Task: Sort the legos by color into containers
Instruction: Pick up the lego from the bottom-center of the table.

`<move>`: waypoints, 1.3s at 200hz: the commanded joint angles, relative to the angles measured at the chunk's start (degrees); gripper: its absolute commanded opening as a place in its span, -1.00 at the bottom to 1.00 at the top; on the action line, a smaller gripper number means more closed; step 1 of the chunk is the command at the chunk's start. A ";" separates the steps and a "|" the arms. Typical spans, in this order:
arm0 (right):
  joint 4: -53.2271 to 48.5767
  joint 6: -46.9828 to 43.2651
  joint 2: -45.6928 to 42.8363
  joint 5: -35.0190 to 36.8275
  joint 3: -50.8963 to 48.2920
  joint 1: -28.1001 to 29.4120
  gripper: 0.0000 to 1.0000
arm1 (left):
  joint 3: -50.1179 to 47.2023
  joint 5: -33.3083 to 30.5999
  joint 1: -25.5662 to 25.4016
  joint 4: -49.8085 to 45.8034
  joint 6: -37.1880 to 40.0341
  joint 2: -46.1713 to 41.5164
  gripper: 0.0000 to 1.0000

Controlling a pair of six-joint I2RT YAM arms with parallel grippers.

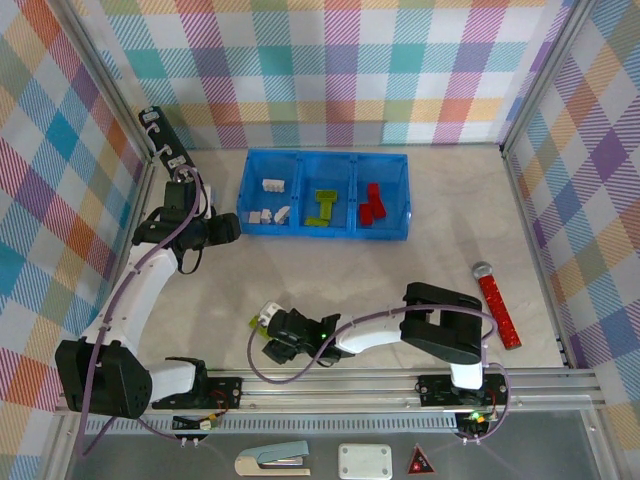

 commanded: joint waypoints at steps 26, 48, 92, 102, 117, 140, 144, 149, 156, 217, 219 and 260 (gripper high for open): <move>13.75 -1.95 2.93 2.75 -3.32 0.65 0.38 | -0.84 -0.52 0.13 0.64 0.85 -0.30 0.42; 14.76 -2.20 4.46 2.78 -2.98 0.66 0.29 | -0.78 -0.43 0.12 0.62 0.83 -0.18 0.42; 15.02 -1.77 5.70 2.15 -2.44 0.63 0.00 | -0.69 -0.43 0.11 0.59 0.83 0.05 0.42; 14.89 -1.87 5.64 2.16 -2.42 0.63 -0.07 | -0.72 -0.44 0.09 0.66 0.83 0.10 0.41; 15.04 -1.85 5.51 1.99 -2.47 0.65 -0.15 | -0.56 -0.42 0.07 0.54 0.83 0.38 0.42; 15.14 -1.86 5.46 1.64 -2.62 0.64 -0.24 | -0.39 -0.34 0.13 0.41 0.90 0.59 0.42; 15.14 -1.85 5.42 1.58 -2.62 0.65 -0.26 | -0.44 -0.34 0.13 0.41 0.88 0.58 0.42; 15.11 -1.93 5.34 1.62 -2.60 0.68 -0.27 | -0.53 -0.42 0.13 0.33 0.83 0.60 0.41; 15.06 -2.00 5.29 1.63 -2.59 0.66 -0.29 | -0.56 -0.50 0.09 0.41 0.83 0.59 0.41; 13.86 -2.51 3.59 2.32 -2.28 0.64 -0.42 | -0.43 -0.56 0.09 0.26 0.83 1.09 0.41; 13.79 -2.59 3.47 2.37 -2.23 0.63 -0.42 | -0.43 -0.55 0.12 0.31 0.83 1.08 0.41; 11.83 -3.60 1.67 3.12 -1.48 0.24 -0.45 | -0.40 -0.60 0.13 0.23 0.83 1.15 0.41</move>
